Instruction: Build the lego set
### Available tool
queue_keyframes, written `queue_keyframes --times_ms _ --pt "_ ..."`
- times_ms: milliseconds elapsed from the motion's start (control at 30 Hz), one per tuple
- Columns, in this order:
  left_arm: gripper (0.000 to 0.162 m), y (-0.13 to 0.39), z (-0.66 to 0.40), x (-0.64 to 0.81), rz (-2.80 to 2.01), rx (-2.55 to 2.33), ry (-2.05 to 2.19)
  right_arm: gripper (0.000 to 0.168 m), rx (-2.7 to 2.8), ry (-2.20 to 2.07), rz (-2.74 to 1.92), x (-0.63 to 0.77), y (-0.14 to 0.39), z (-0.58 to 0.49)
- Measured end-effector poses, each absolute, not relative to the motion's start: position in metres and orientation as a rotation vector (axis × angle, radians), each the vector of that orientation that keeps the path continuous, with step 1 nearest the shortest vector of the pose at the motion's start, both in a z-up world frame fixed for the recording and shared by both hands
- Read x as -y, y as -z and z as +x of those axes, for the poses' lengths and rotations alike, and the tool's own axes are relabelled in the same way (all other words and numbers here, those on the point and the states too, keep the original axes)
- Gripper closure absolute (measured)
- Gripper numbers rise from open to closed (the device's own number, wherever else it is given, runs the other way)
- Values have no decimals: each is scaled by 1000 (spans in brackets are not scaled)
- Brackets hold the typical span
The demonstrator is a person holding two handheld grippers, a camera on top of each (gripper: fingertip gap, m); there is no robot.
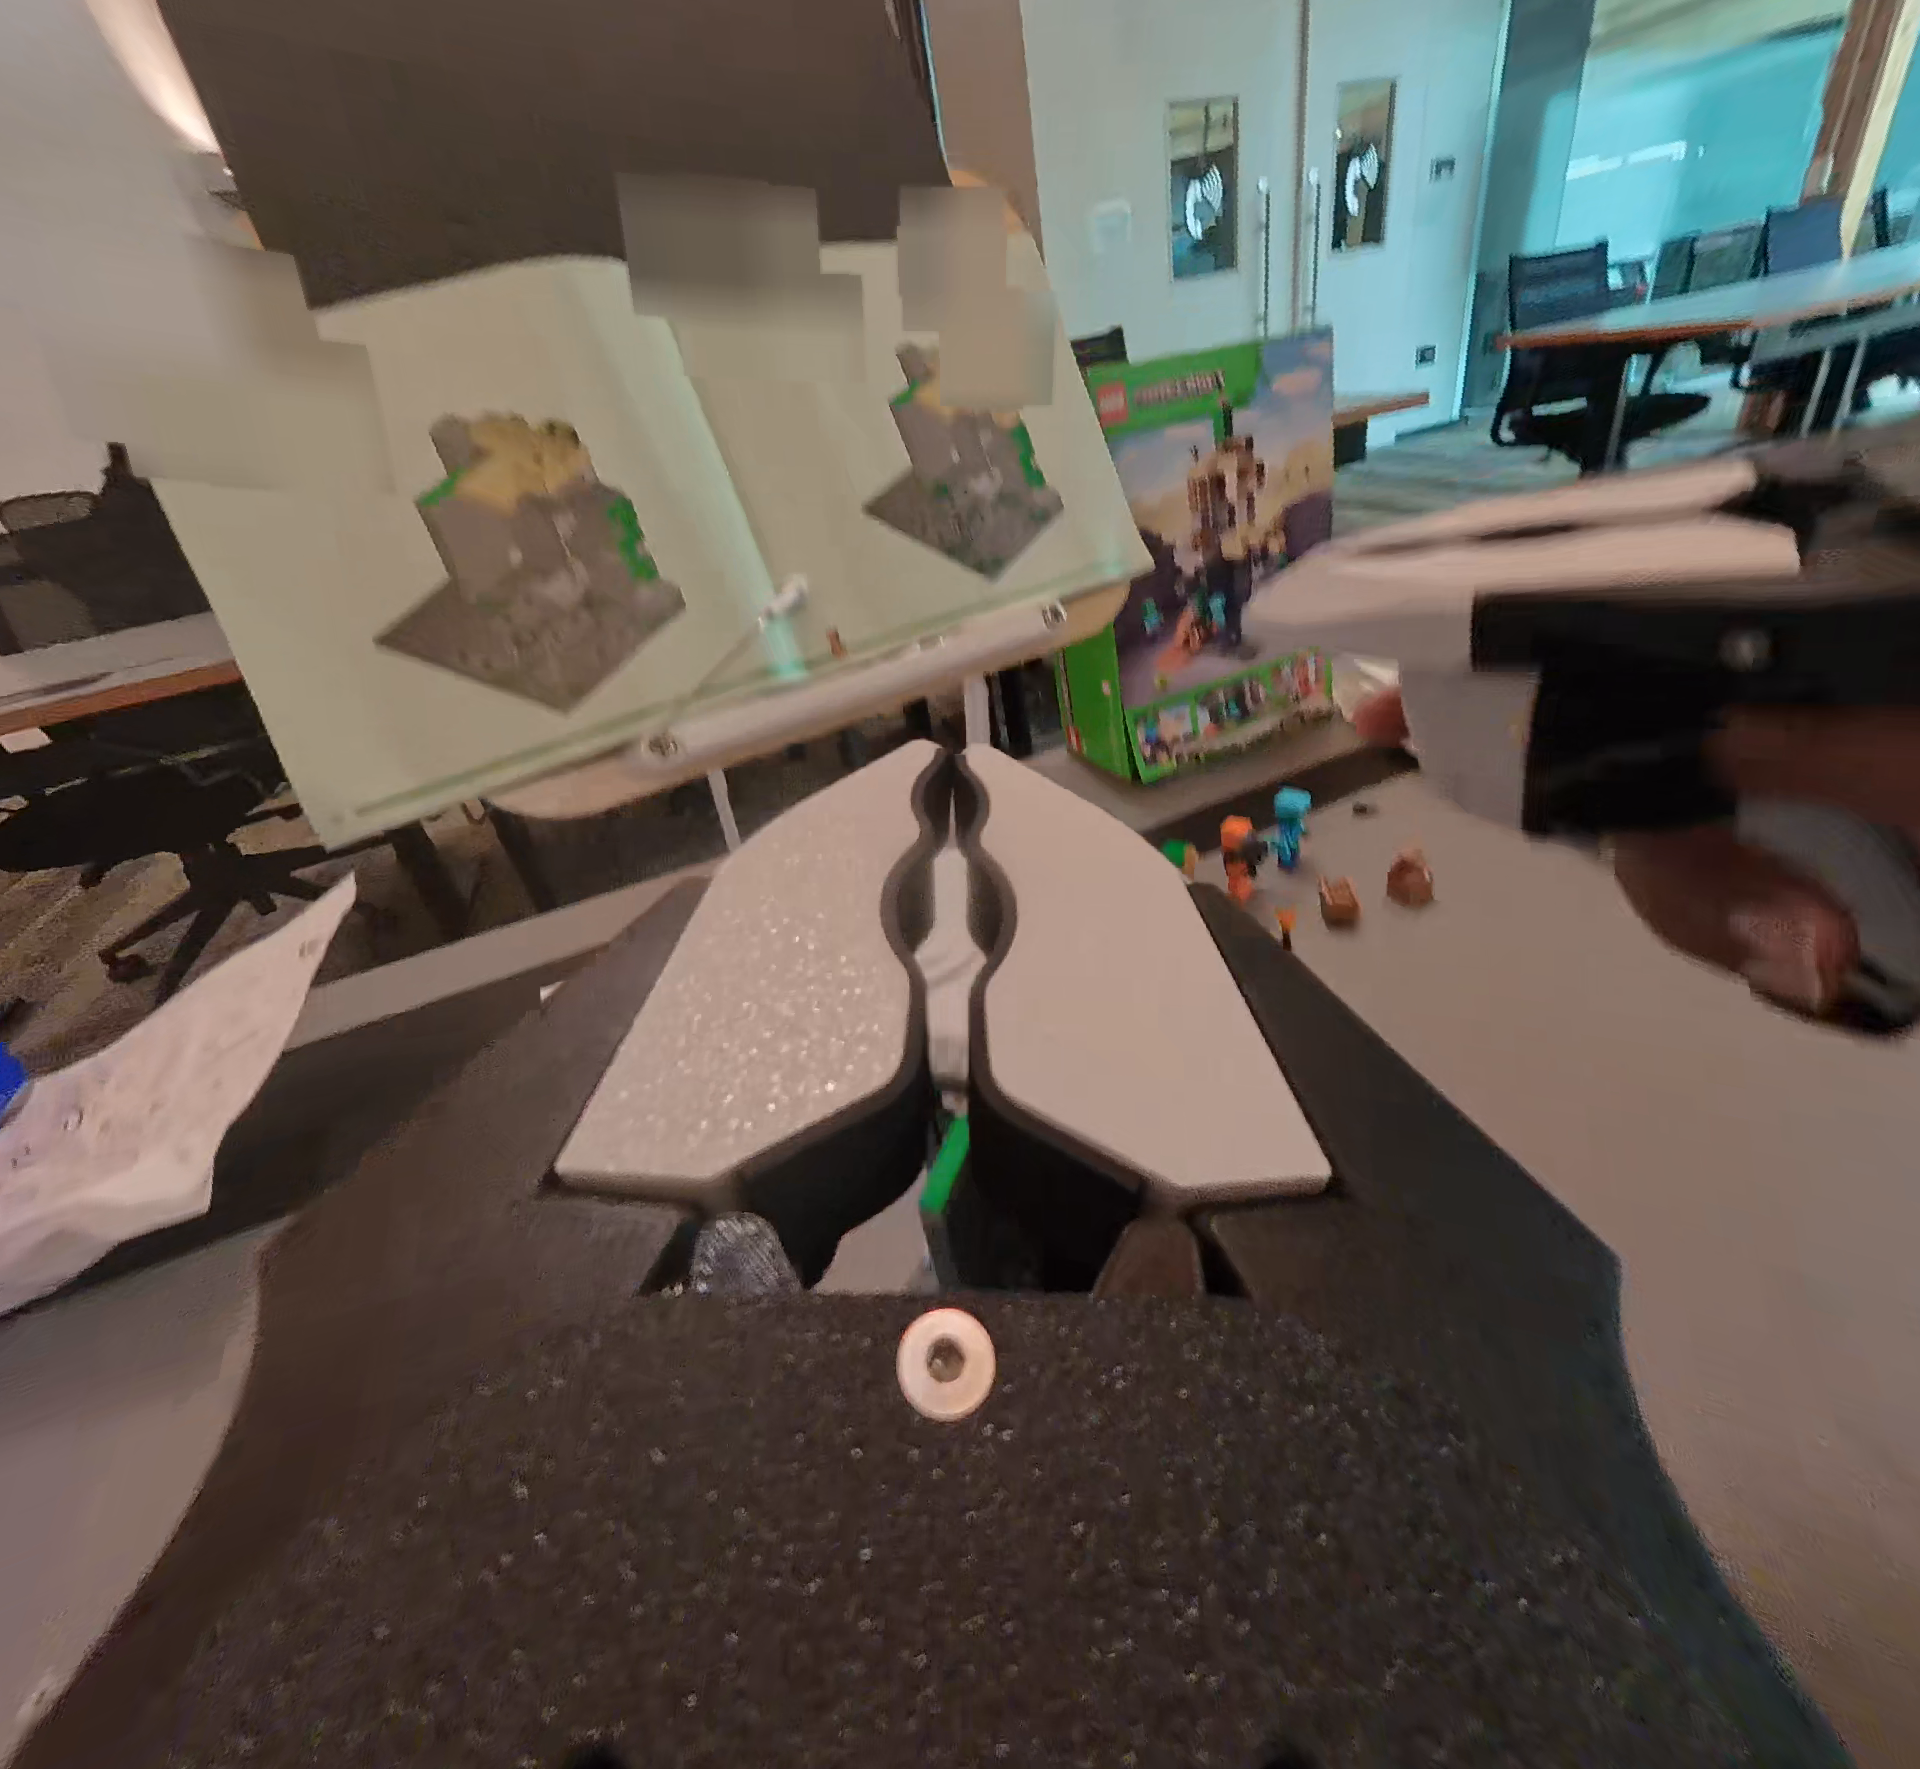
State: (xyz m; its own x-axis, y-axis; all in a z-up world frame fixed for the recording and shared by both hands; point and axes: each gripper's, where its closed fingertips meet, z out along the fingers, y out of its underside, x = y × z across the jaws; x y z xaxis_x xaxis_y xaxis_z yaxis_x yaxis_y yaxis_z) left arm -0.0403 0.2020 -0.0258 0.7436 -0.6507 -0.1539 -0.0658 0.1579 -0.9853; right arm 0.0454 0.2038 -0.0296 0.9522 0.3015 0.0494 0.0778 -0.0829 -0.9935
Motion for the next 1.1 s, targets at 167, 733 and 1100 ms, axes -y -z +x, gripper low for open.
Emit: queue_keyframes --times_ms 167,733,1100 --pt "162 2 -46 -233 -1385 -545 473 168 436 -222 -1743 -207 42 17" --pt "162 92 -89 -288 -1598 -408 466 168 542 -277 -1890 -218 133 -16" --pt "162 72 -79 -280 -1568 -449 411 168 474 -158 -1771 -228 99 -8"
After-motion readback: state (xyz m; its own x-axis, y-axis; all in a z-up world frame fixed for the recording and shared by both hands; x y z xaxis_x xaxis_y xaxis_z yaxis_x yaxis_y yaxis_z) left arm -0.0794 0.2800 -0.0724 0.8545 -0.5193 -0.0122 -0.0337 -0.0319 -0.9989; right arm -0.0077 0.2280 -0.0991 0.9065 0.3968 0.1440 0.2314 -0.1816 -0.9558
